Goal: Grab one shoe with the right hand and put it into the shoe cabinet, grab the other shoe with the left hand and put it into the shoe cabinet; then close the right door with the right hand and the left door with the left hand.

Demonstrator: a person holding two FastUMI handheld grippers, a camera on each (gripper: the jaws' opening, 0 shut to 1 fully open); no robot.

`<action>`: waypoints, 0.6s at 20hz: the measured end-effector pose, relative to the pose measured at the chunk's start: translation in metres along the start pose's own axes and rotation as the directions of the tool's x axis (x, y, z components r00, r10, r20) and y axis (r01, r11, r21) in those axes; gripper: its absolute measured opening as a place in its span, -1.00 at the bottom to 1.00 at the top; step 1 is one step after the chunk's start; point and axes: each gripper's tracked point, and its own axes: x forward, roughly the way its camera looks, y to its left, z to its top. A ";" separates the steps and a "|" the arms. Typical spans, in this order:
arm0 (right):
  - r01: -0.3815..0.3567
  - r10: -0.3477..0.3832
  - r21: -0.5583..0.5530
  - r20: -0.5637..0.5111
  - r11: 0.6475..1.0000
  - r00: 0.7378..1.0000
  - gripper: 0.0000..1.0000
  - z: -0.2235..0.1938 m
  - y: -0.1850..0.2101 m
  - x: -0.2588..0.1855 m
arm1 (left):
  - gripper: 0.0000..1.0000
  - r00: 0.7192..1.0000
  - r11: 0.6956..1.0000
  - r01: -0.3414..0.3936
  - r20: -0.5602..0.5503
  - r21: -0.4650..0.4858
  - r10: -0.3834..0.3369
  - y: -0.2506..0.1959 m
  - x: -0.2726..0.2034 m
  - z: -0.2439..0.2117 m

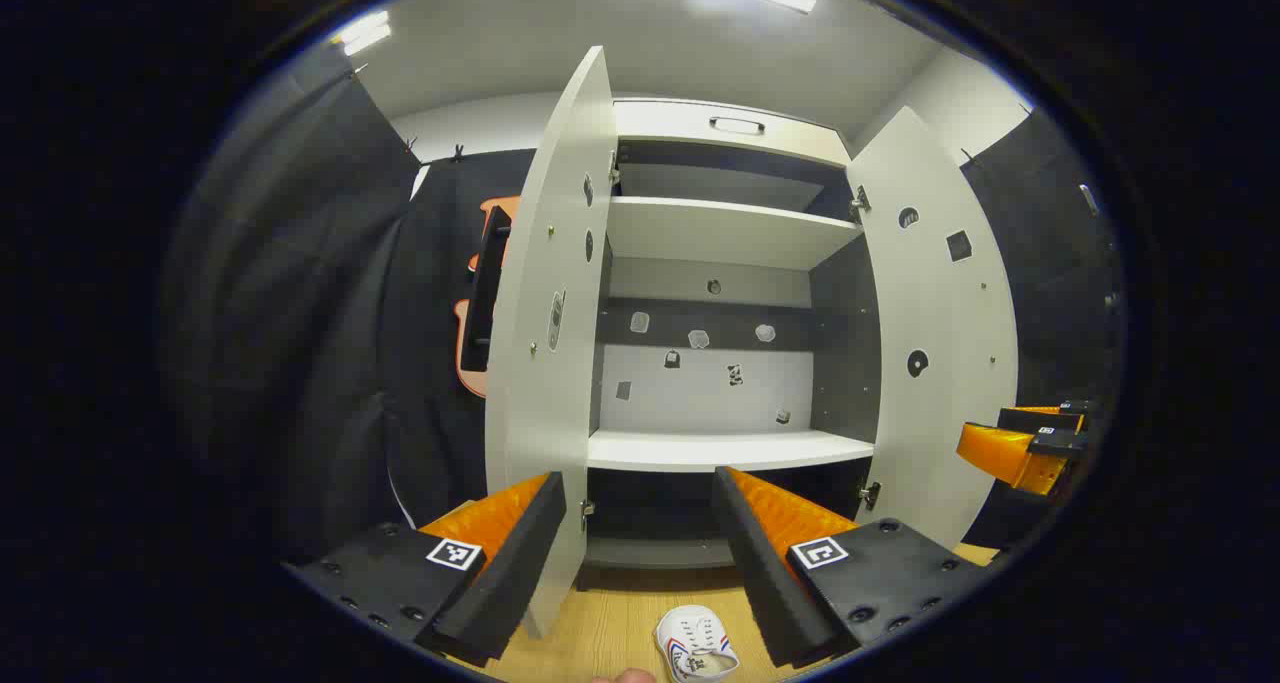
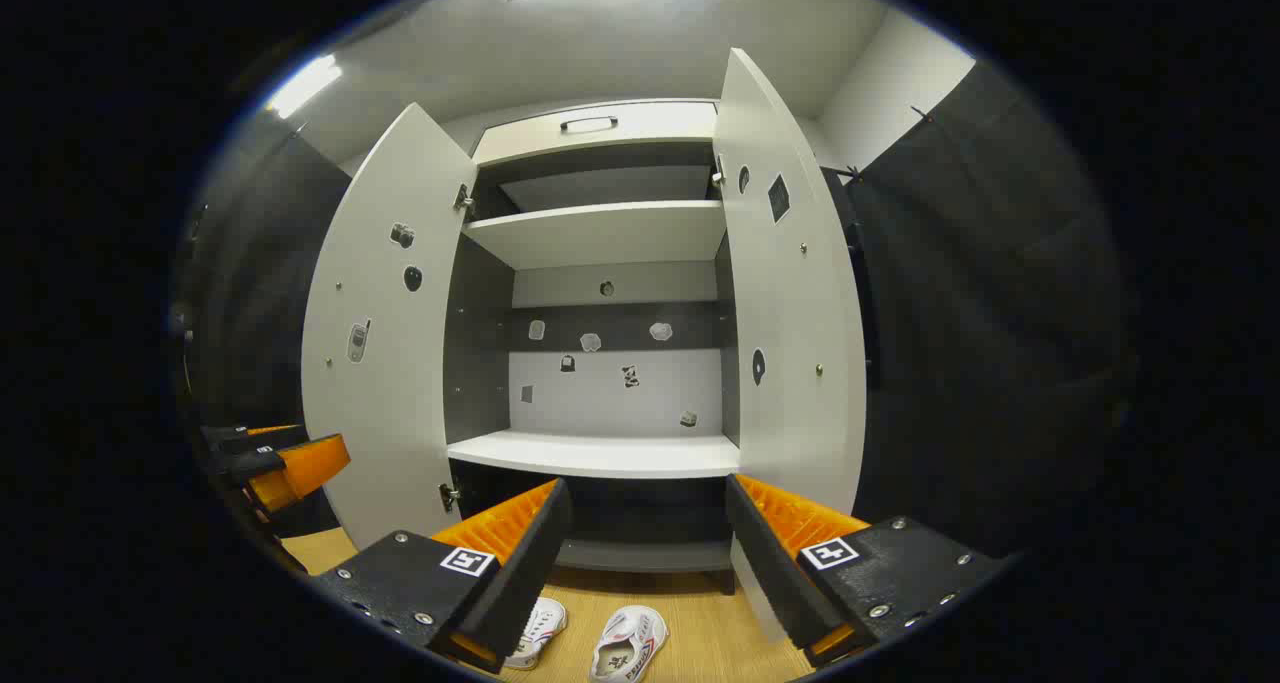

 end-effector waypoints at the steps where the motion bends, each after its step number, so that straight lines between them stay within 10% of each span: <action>1: 0.001 -0.001 0.001 0.001 1.000 1.000 0.90 0.000 0.000 0.000 | 0.93 1.000 1.000 0.001 -0.001 0.000 -0.001 0.000 0.000 0.000; 12: 0.014 -0.014 -0.005 0.003 1.000 1.000 0.91 -0.001 -0.002 -0.002 | 0.99 1.000 1.000 0.000 -0.006 -0.007 0.000 0.000 0.000 -0.001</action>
